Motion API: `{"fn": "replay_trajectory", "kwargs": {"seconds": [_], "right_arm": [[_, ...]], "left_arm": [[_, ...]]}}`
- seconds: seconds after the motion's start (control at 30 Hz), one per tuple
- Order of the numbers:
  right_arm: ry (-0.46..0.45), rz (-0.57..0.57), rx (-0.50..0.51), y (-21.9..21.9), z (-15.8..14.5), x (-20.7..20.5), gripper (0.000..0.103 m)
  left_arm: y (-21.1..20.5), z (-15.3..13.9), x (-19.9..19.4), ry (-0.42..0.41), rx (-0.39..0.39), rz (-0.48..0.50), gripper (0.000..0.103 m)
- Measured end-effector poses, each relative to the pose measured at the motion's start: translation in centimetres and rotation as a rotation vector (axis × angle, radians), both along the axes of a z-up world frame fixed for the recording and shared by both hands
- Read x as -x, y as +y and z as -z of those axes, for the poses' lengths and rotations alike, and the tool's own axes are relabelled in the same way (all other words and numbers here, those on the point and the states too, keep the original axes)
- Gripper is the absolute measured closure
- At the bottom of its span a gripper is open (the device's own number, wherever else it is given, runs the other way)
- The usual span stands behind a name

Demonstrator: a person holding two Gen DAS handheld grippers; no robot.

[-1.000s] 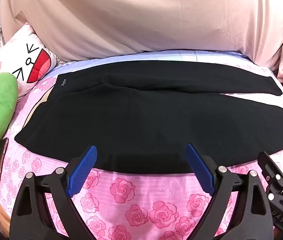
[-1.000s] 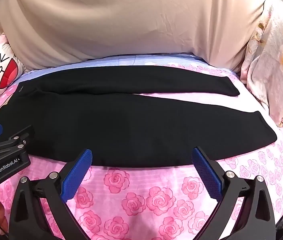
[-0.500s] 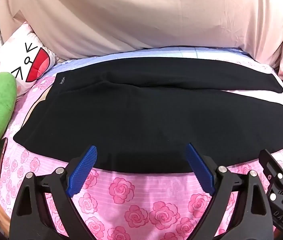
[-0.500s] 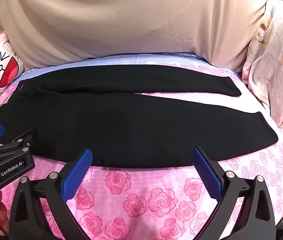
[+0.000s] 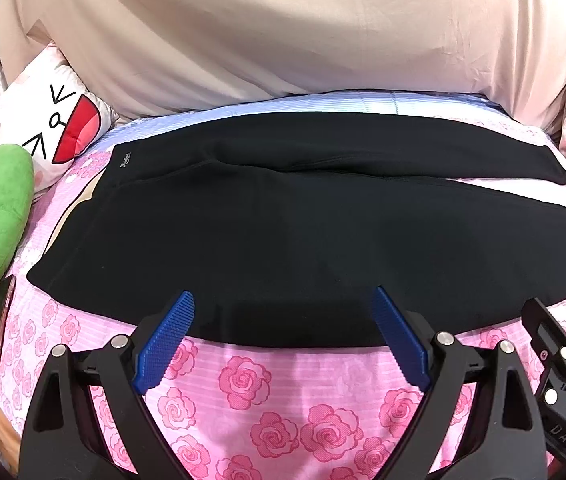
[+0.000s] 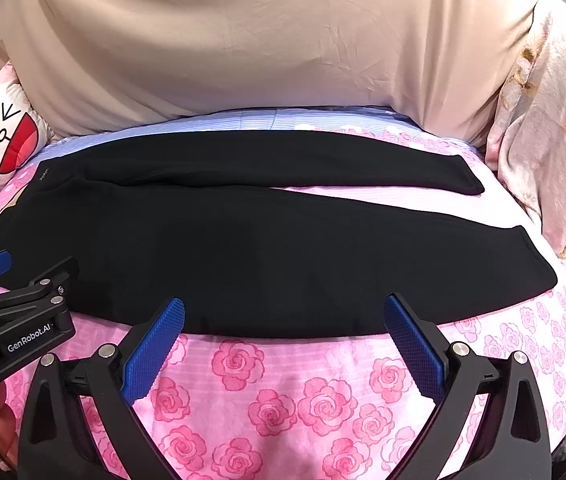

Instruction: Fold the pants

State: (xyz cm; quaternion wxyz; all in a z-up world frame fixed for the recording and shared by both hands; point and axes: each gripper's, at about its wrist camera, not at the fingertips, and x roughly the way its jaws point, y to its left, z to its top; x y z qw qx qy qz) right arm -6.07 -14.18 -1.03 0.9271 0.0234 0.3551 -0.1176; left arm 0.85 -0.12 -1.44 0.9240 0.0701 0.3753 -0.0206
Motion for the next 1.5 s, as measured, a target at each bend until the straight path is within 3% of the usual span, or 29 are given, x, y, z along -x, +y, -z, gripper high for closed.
{"fn": "replay_trajectory", "kwargs": {"seconds": [1.5], "right_arm": [[0.004,-0.007,-0.004,-0.36,-0.16,-0.22,0.005]], "left_arm": [[-0.75,-0.75,-0.34,-0.007,-0.013,0.002,0.013]]}}
